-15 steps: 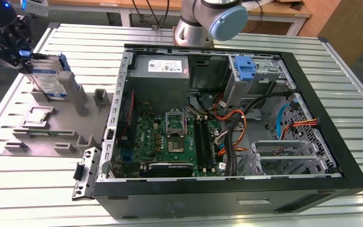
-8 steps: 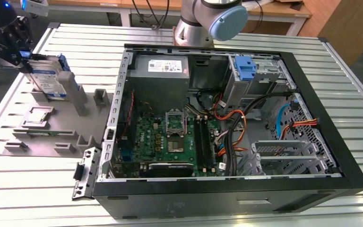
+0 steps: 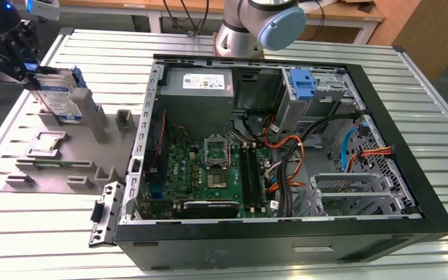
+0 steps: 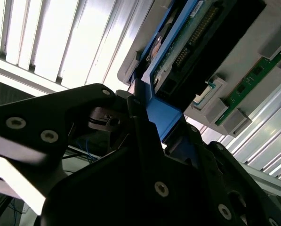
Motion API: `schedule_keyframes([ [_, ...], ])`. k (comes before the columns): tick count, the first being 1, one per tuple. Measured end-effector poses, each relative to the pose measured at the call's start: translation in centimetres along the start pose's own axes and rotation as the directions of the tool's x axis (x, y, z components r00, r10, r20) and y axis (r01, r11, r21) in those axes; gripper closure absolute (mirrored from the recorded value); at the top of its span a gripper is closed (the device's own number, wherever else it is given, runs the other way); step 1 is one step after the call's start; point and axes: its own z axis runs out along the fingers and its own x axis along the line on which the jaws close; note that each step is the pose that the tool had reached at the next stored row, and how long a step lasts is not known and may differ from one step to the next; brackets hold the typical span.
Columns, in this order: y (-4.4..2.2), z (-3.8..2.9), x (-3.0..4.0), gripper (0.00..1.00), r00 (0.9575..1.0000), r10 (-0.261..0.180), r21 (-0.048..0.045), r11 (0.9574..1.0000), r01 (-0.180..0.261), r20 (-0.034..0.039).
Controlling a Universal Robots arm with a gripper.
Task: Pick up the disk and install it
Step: 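Pick up the disk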
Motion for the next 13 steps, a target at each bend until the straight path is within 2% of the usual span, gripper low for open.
schedule_keyframes([
  [4, 0.0, 0.0, 0.0, 0.64, 0.9994, -0.034, -0.001, 0.9994, 0.034, 0.0002],
  [13, 0.0, 0.0, 0.0, 0.64, 0.9989, -0.048, -0.0014, 0.9989, 0.048, 0.0001],
])
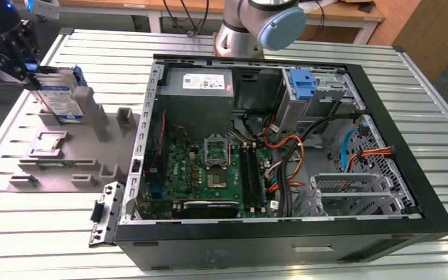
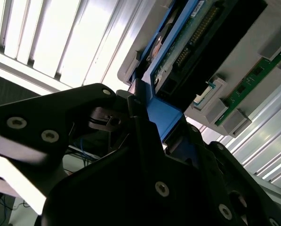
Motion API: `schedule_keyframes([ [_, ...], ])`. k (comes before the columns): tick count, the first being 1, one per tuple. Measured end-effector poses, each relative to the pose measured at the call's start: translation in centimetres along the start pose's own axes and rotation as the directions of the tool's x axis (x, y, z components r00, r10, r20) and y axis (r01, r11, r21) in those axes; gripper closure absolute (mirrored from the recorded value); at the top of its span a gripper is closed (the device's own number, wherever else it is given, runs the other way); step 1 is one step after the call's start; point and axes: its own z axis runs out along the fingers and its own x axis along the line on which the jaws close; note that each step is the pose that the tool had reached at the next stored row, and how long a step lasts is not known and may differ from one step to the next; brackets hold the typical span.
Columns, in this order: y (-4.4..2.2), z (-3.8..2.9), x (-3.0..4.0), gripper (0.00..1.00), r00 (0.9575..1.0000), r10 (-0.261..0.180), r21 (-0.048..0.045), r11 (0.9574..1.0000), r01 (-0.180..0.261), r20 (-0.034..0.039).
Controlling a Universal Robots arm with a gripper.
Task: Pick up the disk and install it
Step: 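Pick up the disk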
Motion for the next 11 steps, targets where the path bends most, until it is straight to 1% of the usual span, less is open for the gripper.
schedule_keyframes([
  [11, 0.0, 0.0, 0.0, 0.64, 1.0, 0.003, 0.0001, 1.0, -0.003, -0.0002],
])
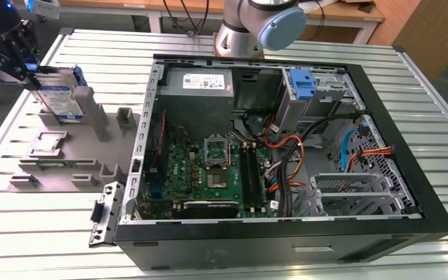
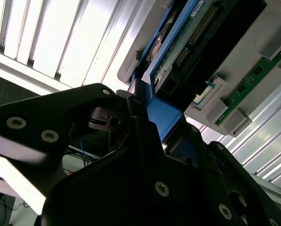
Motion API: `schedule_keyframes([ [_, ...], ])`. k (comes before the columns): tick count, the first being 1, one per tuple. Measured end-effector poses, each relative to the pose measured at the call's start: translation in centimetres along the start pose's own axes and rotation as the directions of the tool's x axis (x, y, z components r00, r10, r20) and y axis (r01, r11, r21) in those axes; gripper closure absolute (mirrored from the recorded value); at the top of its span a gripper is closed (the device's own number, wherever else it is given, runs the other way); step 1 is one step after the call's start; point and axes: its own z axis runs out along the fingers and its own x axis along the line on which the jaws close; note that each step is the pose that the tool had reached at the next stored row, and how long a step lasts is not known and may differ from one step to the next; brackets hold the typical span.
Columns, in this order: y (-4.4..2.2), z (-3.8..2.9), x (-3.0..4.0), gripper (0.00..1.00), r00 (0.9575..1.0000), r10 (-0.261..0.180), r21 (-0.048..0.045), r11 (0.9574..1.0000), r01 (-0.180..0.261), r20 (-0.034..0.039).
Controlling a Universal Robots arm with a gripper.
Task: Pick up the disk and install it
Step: 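Pick up the disk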
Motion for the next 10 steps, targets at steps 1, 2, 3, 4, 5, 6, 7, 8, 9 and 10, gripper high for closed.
schedule_keyframes([
  [1, 0.0, 0.0, 0.0, 0.64, 1.0, 0.001, 0.0001, 1.0, -0.001, 0.0],
  [2, 0.0, 0.0, 0.0, 0.64, 1.0, 0.001, 0.0, 1.0, -0.001, 0.0],
  [3, 0.0, 0.0, 0.0, 0.64, 1.0, 0.002, 0.0001, 1.0, -0.002, 0.0],
  [4, 0.0, 0.0, 0.0, 0.64, 1.0, 0.002, 0.0001, 1.0, -0.002, 0.0],
  [5, 0.0, 0.0, 0.0, 0.64, 1.0, 0.003, 0.0001, 1.0, -0.003, 0.0],
  [6, 0.0, 0.0, 0.0, 0.63, 1.0, 0.003, 0.0001, 1.0, -0.003, 0.0],
  [7, 0.0, 0.0, 0.0, 0.63, 1.0, 0.004, 0.0002, 1.0, -0.004, 0.0],
  [8, 0.0, 0.0, 0.0, 0.56, 1.0, 0.004, 0.0002, 1.0, -0.004, 0.0],
  [9, 0.0, 0.0, 0.0, 0.56, 1.0, 0.005, 0.0002, 1.0, -0.005, 0.0],
  [10, 0.0, 0.0, 0.0, 0.56, 1.0, 0.006, 0.0002, 1.0, -0.006, 0.0],
])
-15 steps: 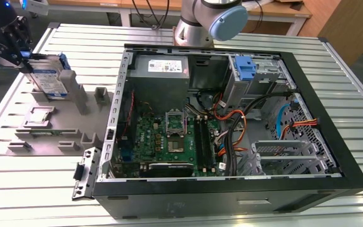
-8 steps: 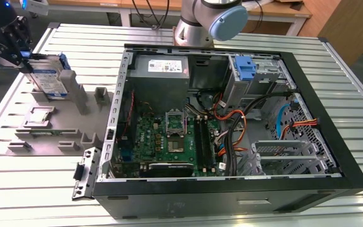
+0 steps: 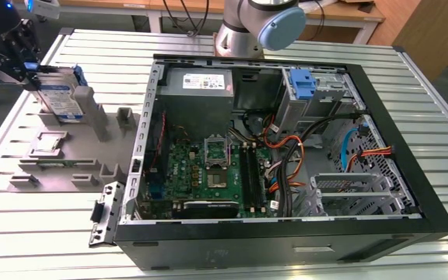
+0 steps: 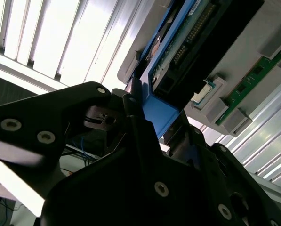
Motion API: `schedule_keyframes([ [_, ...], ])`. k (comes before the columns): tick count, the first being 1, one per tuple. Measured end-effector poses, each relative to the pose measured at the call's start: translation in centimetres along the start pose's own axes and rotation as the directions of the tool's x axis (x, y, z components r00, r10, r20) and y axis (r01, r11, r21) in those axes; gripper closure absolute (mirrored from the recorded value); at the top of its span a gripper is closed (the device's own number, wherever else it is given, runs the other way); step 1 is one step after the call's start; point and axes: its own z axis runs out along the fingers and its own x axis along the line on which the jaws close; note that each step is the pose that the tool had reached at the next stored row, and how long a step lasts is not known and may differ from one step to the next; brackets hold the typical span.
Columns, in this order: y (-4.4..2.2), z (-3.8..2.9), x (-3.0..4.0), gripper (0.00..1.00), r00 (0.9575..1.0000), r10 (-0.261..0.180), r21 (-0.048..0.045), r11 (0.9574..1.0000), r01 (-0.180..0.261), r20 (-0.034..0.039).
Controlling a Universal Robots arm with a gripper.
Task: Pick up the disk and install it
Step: 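Pick up the disk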
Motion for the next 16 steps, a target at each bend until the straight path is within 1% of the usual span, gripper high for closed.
schedule_keyframes([
  [6, 0.0, 0.0, 0.0, 0.56, 1.0, 0.003, 0.0001, 1.0, -0.003, 0.0],
  [7, 0.0, 0.0, 0.0, 0.58, 1.0, 0.004, 0.0001, 1.0, -0.004, -0.0001],
  [8, 0.0, 0.0, 0.0, 0.64, 1.0, 0.004, 0.0001, 1.0, -0.004, -0.0001],
  [16, 0.0, 0.0, 0.0, 0.64, 1.0, 0.009, 0.0003, 1.0, -0.009, 0.0],
])
